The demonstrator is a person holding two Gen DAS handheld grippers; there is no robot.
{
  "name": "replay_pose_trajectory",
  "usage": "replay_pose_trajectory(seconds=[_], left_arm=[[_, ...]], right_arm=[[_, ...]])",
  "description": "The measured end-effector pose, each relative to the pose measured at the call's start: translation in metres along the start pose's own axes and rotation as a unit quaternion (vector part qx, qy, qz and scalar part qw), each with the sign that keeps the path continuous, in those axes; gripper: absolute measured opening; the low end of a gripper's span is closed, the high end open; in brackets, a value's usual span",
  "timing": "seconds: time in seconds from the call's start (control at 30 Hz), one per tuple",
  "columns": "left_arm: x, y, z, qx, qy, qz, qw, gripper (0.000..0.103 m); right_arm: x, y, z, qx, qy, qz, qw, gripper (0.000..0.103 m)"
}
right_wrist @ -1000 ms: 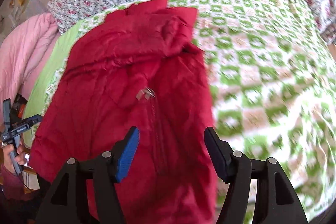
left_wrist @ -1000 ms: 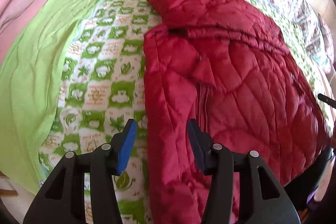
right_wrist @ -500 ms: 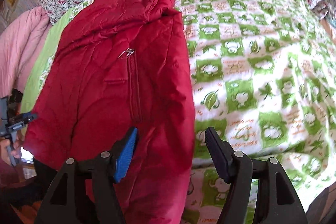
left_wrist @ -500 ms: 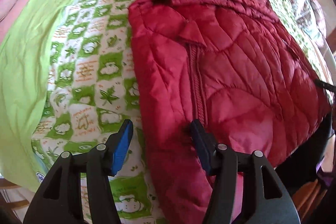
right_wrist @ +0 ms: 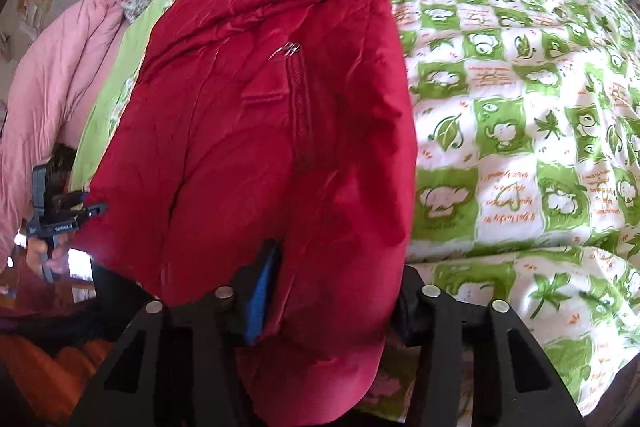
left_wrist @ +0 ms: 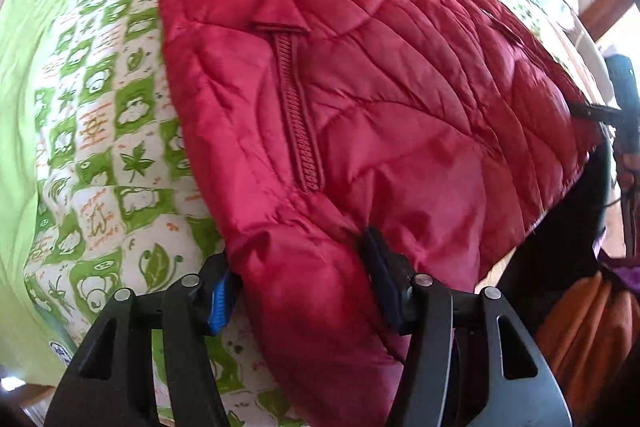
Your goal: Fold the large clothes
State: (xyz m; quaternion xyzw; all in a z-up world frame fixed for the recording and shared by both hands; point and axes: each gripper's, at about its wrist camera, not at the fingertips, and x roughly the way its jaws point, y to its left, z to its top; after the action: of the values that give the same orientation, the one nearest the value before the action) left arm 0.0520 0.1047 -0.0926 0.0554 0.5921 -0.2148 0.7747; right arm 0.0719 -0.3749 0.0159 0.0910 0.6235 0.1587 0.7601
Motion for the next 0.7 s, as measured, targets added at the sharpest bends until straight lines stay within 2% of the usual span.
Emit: replay_pose_trajectory(seconds=[0.07,0.13,0.27,0.33,0.4,0.47,0.53,0.6,0.7], left_arm=[[0.002,-0.005,0.0,0.008,-0.001,-0.003,1.0,0.056],[0.002,-0.007,0.0,0.013,-0.006,-0.006,0.9999,0.049],[0.008,0.0,-0.002,0.006,-0.002,-0.014,0.9999,0.053],[0.006,0.005,-0.001,-0.002,-0.002,-0.029,0.9996,0.053],[0.004,0.004,-0.002,0.008,-0.001,-0.026,0.9996,0.051],[0.003,-0.001,-0.003,0.021,-0.007,-0.025,0.9994,0.04],[-0.001,-0.003,-0.004,0.022,-0.016,-0.03,0.9992,0.024],[-0.007,-0.005,-0.002,0.01,-0.036,-0.037,0.9986,0.017],[-0.019,-0.006,0.001,-0.003,-0.065,-0.047,0.9968,0.013]], right_arm=[[0.001,0.002,-0.001,-0.008,0.003,0.002,1.0,0.047],[0.003,0.001,0.0,-0.006,0.007,0.008,1.0,0.047],[0.005,-0.003,0.002,0.003,0.007,0.022,1.0,0.05],[0.005,-0.005,0.001,0.004,0.007,0.025,1.0,0.05],[0.003,-0.004,0.001,-0.004,0.007,0.021,1.0,0.047],[0.001,-0.001,0.0,-0.011,0.004,0.019,1.0,0.039],[0.0,0.003,-0.001,-0.02,0.0,0.025,0.999,0.029],[-0.003,0.006,-0.001,-0.024,-0.006,0.032,0.999,0.025],[-0.011,0.005,-0.001,-0.012,-0.027,0.057,0.998,0.022]])
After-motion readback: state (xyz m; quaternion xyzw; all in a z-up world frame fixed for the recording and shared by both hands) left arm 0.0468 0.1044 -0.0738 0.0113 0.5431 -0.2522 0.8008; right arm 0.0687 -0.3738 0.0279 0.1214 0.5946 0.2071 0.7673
